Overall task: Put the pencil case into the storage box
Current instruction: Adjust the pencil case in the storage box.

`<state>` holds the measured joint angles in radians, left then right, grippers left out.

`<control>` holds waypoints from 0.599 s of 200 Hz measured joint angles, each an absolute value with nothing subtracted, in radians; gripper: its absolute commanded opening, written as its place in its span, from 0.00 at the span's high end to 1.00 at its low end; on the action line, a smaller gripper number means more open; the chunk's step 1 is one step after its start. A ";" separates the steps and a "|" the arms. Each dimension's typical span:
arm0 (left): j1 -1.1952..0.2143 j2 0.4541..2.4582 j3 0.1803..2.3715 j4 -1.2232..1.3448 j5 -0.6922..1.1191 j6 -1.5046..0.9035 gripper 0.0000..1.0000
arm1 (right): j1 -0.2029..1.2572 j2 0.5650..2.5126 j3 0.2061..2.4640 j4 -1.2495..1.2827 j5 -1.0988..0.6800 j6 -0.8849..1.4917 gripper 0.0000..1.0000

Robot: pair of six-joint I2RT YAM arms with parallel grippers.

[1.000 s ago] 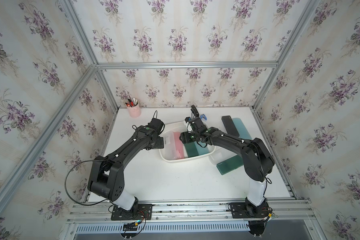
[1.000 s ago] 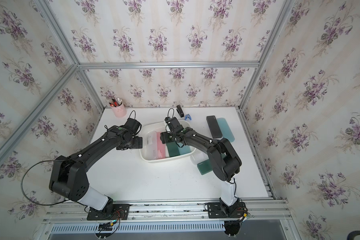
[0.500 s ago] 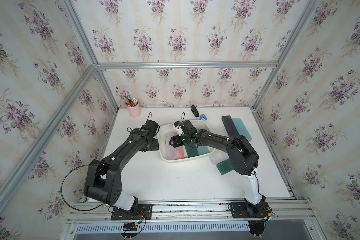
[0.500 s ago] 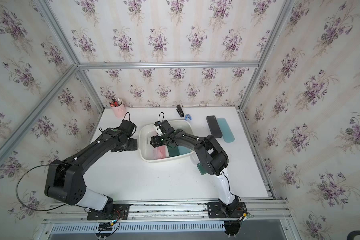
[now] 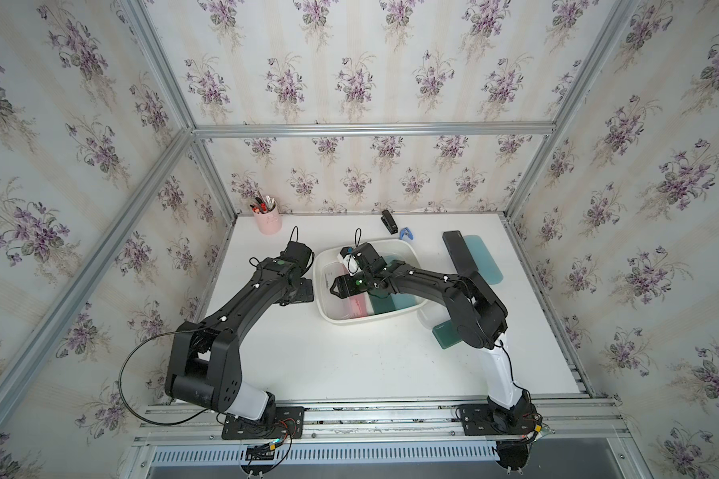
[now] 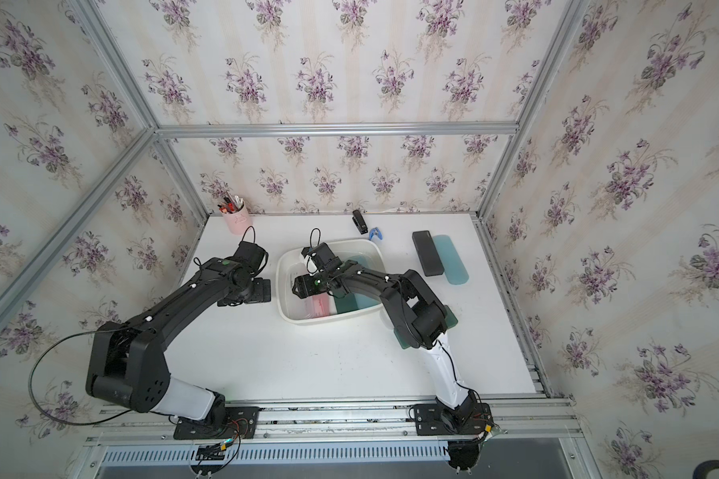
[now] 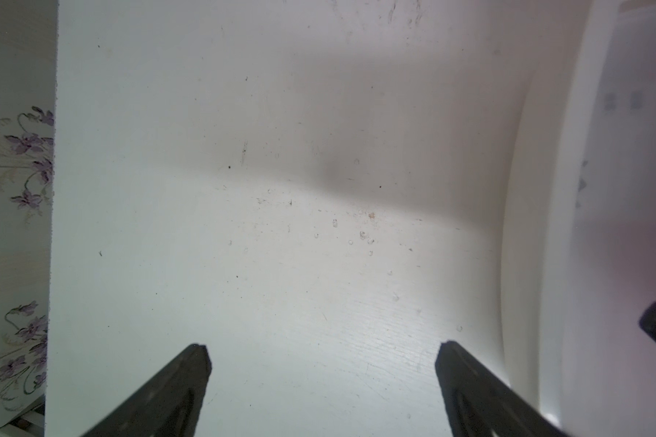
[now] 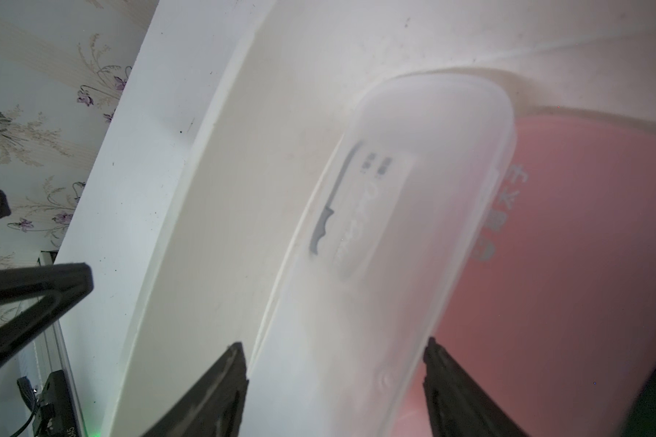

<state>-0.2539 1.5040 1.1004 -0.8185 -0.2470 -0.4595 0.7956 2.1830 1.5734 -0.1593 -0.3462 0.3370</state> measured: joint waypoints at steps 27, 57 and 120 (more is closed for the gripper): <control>-0.250 1.502 1.093 -0.814 -0.247 -0.459 0.02 | 0.796 2.223 1.623 -0.165 -0.354 0.337 0.24; -0.247 1.496 1.089 -0.810 -0.246 -0.452 0.02 | 0.796 2.274 1.695 -0.177 -0.354 0.336 0.24; -0.211 1.473 1.077 -0.796 -0.245 -0.434 0.02 | 0.770 2.238 1.689 -0.277 -0.243 0.336 0.23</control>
